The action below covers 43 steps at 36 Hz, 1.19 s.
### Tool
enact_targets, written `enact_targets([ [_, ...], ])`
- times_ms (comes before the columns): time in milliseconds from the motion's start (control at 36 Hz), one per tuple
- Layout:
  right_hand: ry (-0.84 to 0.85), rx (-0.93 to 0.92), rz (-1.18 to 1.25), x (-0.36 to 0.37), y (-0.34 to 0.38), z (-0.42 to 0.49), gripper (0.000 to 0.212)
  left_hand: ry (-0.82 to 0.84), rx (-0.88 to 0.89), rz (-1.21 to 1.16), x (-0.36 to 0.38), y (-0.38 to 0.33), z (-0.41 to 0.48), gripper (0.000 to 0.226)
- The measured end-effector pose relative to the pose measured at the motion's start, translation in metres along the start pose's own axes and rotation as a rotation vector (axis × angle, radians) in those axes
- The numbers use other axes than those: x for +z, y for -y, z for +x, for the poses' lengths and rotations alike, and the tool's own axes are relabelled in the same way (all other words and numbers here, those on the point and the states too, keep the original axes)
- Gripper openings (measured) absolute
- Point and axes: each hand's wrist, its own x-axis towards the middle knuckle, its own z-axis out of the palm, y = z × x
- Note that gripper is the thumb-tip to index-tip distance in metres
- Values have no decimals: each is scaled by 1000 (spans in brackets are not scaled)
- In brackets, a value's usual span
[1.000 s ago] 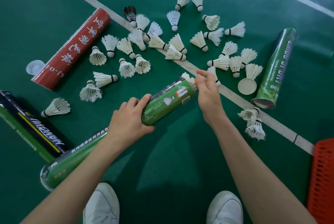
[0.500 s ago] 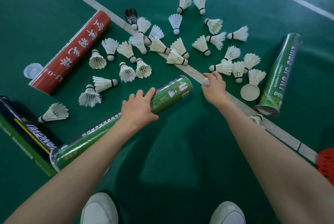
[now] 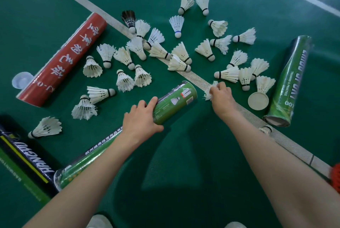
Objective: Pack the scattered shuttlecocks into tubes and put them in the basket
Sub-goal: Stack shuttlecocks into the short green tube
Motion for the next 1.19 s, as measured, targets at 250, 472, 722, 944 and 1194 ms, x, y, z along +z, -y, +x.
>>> enact_targets([
  [250, -115, 177, 1039, -31, 55, -26, 26, -37, -43, -62, -7, 22, -25, 91],
  [472, 148, 90, 1167, -45, 93, -64, 32, -124, -5, -106, -17, 39, -65, 89],
  [722, 134, -109, 1240, -53, 127, -108, 45, -167, -11, -155, -16, 57, -99, 90],
  [944, 317, -206, 1235, -38, 146, -125, 75, -212, -40, -187, -13, 79, -115, 89],
  [1194, 455, -124, 1202, -33, 195, -84, 56, -153, -173, -199, -23, 102, -95, 90],
])
